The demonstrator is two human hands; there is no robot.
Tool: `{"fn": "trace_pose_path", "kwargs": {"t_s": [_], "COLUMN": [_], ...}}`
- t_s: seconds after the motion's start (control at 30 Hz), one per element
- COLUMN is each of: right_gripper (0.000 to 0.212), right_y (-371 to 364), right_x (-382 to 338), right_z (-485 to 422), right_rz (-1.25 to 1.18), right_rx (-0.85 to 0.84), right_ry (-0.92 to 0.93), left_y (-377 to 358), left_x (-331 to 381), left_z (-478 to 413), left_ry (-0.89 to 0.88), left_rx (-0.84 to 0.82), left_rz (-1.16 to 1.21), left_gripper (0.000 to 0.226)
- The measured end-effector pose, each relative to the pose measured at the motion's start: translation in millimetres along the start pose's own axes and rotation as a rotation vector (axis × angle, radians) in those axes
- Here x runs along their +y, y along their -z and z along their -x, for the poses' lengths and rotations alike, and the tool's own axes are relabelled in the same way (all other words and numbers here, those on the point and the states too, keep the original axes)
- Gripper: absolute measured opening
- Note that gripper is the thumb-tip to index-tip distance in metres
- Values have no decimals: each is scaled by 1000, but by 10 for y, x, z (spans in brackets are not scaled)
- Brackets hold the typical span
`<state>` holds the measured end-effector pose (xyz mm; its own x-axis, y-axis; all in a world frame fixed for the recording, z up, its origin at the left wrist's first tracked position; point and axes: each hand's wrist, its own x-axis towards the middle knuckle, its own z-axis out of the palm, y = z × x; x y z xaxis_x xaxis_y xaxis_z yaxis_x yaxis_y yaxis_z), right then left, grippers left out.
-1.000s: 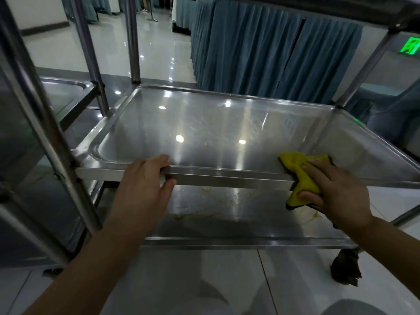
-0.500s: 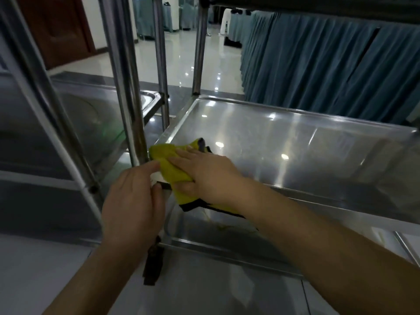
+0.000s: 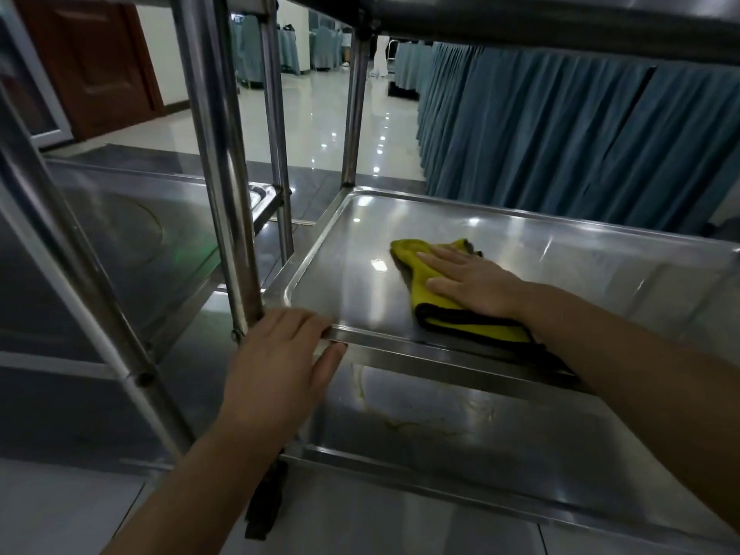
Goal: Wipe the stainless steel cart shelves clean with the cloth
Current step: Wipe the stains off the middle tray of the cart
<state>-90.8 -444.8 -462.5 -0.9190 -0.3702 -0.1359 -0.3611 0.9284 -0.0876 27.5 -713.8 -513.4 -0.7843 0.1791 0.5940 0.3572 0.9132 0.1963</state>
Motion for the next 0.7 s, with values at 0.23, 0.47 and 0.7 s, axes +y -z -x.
{"fn": "trace_pose_path", "kwargs": {"t_s": [0.23,0.47,0.7], "right_gripper": [68,63,68], "right_y": [-78,-35,99], "right_x": [-513,-1210,-851], "right_z": [-119,-899,-1366], "right_rz": [99,56,-15], "right_rx": [-14,-7,-27], "right_ry": [206,405,166], "left_y": [-51,-2,33], "left_x": [-65,-96,-117], "left_z": [17,122,126], "left_ry": [-46,-59,-37], "left_rx": [86,120,67], "left_rz": [86,69,77], "left_gripper": [33,30,28]}}
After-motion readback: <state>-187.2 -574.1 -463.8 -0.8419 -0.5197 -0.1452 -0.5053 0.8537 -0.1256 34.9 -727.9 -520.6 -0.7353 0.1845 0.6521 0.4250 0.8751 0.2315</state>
